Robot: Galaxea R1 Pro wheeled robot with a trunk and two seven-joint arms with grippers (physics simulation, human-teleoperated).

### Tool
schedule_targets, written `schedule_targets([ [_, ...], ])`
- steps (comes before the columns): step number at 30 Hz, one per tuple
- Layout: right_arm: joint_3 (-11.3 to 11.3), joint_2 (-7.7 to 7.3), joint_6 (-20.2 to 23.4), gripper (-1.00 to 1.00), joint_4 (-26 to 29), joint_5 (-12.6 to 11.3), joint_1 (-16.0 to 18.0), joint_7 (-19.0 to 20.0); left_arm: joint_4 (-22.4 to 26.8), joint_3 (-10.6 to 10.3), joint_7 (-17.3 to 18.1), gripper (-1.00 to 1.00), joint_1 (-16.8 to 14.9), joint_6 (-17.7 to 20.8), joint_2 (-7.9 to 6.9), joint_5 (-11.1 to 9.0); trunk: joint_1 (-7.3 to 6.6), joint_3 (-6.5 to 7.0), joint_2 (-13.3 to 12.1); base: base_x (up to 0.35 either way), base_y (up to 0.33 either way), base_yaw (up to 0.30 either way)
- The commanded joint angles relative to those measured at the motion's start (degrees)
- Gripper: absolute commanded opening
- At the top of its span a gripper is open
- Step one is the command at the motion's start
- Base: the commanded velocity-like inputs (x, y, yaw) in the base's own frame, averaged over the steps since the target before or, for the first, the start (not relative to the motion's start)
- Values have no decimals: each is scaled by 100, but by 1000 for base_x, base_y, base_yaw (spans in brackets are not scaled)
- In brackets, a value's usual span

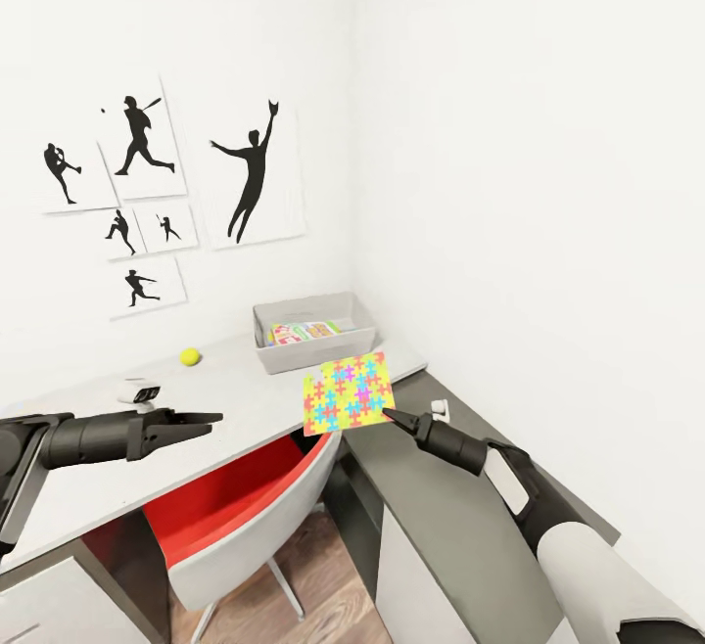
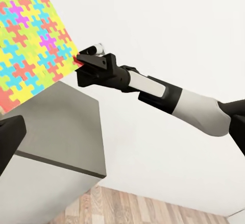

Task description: Put all the toys in the child's room - the three board games (two on the bed and one on the table), the two jigsaw puzzles on the table, and the tennis ball on the table - inside the toy box on the table in the child's room.

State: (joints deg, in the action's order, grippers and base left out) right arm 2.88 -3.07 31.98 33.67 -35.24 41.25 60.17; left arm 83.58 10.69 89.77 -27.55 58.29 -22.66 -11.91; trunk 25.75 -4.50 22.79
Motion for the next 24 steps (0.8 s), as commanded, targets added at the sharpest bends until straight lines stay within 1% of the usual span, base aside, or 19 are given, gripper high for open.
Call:
schedule_targets([
  [1,28,-4,40,-100,-1,-62,6,-8,1,2,23,100,-5,60,-2,4,4,-13,13,0,0,96],
  [4,28,-2,38,-100,-1,-62,6,-28,1,3,23,100,-5,63,-2,4,4,-13,13,0,0,201],
  [11,28,-1,37,-100,-1,-62,6,-40,3,11,23,100,4,60,6,-4,4,-13,13,0,27,272],
  [20,20,-28,37,-100,-1,-62,6,-8,1,14,23,100,4,39,1,-5,4,-13,13,0,266,279],
  [24,20,-35,37,-100,-1,-62,6,2,1,17,23,100,4,5,-1,-5,4,-13,13,93,292,90],
])
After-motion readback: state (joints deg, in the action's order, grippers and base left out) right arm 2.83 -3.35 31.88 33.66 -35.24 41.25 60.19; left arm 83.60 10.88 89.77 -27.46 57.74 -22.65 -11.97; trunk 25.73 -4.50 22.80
